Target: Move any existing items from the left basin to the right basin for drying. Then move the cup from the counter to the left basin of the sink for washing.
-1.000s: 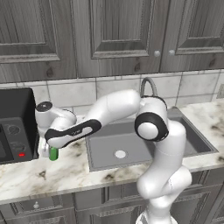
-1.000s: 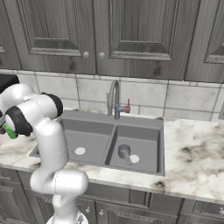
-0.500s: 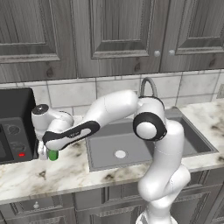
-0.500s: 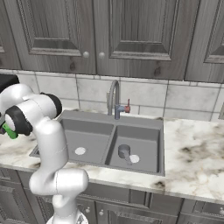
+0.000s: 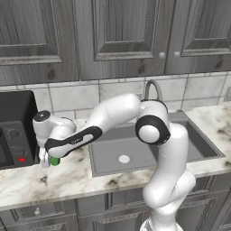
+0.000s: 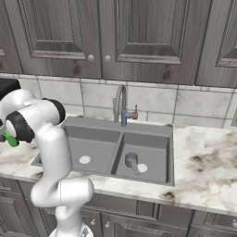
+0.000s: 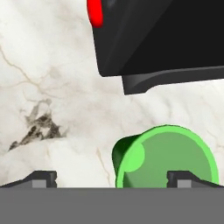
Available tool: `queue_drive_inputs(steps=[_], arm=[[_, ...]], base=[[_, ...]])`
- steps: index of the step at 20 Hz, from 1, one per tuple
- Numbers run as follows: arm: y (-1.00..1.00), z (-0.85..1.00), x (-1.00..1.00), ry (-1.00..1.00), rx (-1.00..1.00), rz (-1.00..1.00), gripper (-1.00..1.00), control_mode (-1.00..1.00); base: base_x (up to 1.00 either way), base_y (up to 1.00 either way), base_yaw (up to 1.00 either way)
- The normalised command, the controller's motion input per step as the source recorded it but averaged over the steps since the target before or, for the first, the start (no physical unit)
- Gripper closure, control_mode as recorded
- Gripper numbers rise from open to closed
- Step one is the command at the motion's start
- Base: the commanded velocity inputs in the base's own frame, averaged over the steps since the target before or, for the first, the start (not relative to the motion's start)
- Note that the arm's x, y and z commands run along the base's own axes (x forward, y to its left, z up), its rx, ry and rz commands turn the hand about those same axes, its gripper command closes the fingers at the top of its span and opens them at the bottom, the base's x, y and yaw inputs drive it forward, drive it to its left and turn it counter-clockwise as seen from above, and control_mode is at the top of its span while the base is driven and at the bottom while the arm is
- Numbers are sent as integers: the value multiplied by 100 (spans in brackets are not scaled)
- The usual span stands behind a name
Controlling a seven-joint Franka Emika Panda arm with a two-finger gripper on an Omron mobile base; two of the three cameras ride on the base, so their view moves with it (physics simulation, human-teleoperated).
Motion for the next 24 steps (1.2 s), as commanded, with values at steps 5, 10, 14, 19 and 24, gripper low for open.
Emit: queue_drive_inputs(steps=[5, 10, 14, 19, 24], arm=[[0, -9, 3, 2, 0, 0, -100, -100], [0, -10, 7, 3, 0, 0, -100, -100], [0, -11, 8, 4, 0, 0, -100, -100], [0, -10, 10, 4, 0, 0, -100, -100], [0, -10, 8, 3, 0, 0, -100, -100]], base=[[0, 0, 0], [0, 0, 0], [0, 0, 0], [0, 0, 0], [0, 0, 0]])
